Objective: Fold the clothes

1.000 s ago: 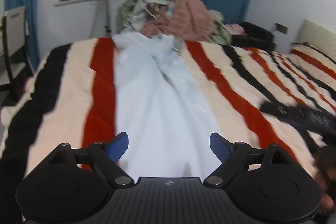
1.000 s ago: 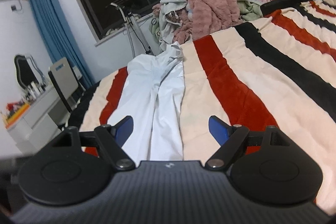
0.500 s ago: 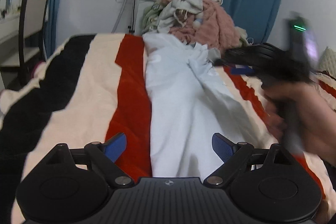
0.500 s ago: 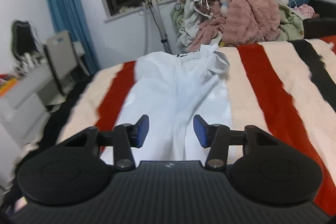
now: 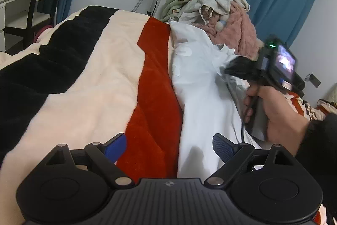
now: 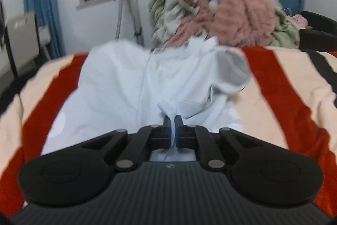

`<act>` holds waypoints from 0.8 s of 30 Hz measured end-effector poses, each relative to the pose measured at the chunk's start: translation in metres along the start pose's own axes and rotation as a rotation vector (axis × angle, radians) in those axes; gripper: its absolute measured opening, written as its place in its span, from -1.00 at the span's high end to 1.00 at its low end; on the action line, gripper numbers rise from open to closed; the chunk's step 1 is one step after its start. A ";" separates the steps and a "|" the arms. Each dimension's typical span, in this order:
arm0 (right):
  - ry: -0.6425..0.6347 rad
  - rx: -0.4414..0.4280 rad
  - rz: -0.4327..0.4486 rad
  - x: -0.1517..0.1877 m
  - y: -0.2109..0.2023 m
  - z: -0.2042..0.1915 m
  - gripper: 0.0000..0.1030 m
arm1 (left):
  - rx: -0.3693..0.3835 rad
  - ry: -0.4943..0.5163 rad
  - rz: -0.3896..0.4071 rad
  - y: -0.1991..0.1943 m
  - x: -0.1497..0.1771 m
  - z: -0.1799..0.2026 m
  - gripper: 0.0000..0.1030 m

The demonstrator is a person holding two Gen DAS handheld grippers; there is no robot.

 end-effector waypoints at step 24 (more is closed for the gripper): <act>0.471 -0.229 -0.162 0.084 -0.240 0.057 -0.13 | 0.157 -0.045 -0.104 -0.039 0.020 0.023 -0.75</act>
Point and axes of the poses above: each gripper's, at about its wrist camera, not at the fingertips, and y roughly the way its jaws point, z to its right, x to its underside, the point moved 9 cm from there along y, roughly the way its jaws point, and after that the axes turned 8 degrees about -x, right-handed, at the moved point
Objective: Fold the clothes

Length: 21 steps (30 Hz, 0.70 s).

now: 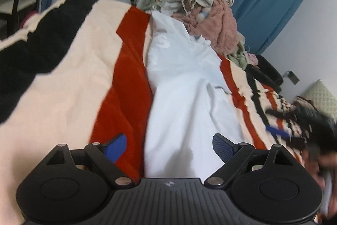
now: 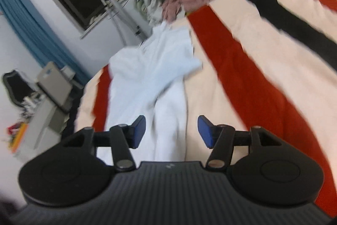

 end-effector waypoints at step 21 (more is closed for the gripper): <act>0.437 -0.110 -0.341 0.154 -0.065 0.026 -0.10 | -0.040 -0.232 -0.337 -0.042 0.098 -0.020 -0.56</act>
Point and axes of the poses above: each gripper's, at about its wrist camera, not at the fingertips, and y roughly the way its jaws point, z to its right, x to its underside, the point moved 9 cm from there along y, roughly the way its jaws point, and after that the axes turned 8 degrees about -x, right-handed, at the moved point
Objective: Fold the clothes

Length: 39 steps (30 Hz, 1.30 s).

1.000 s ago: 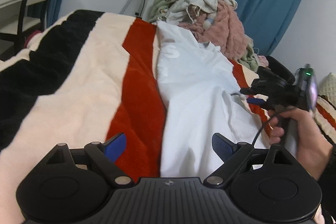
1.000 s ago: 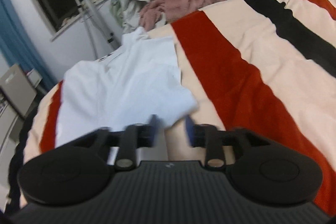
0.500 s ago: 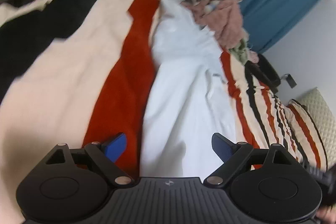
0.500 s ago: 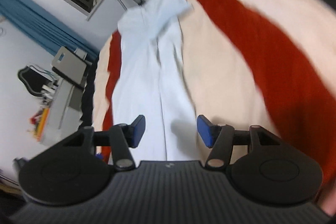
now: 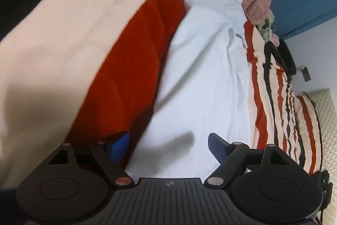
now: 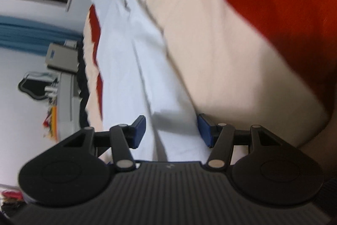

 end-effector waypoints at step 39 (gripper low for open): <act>-0.345 -0.256 0.257 -0.008 -0.138 -0.137 0.87 | 0.318 0.056 0.160 -0.182 0.013 0.098 0.92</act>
Point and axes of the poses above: each gripper's, at about its wrist camera, not at the fingertips, and y roughly the way its jaws point, z to its right, x to its underside, the point moved 9 cm from there along y, roughly the way its jaws point, and after that the axes turned 8 degrees about -x, right-handed, at the moved point
